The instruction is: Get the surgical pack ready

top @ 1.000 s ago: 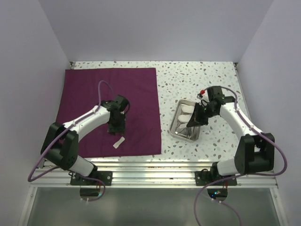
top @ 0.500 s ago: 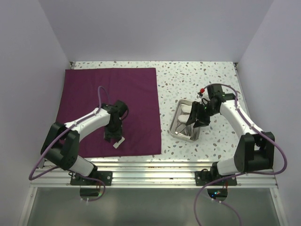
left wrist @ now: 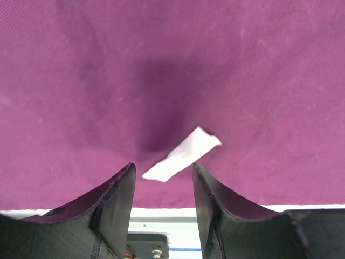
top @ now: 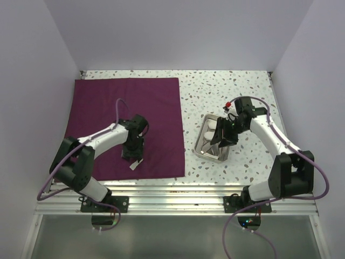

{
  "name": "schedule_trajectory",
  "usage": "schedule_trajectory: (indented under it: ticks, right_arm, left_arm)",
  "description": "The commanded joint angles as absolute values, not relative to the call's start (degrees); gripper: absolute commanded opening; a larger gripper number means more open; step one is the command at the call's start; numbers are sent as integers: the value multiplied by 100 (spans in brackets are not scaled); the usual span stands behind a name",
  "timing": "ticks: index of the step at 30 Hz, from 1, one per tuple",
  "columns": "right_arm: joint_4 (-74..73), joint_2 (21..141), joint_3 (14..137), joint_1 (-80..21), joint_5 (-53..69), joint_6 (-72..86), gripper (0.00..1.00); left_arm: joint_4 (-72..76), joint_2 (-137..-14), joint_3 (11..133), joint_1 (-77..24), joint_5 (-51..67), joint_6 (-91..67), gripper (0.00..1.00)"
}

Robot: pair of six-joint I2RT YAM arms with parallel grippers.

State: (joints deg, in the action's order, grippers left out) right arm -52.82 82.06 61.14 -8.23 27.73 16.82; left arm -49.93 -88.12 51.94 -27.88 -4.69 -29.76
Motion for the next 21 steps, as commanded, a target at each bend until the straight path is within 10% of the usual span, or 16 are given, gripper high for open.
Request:
schedule_trajectory:
  ticks: [1, 21]
  right_arm:
    - [-5221, 8112, 6047, -879, 2962, 1600, 51]
    - [-5177, 8200, 6108, -1178, 3006, 1582, 50]
  left_arm:
    - [-4641, -9052, 5317, -2795, -396, -2751, 50]
    - [-4544, -9352, 5238, -3516, -624, -3234, 38]
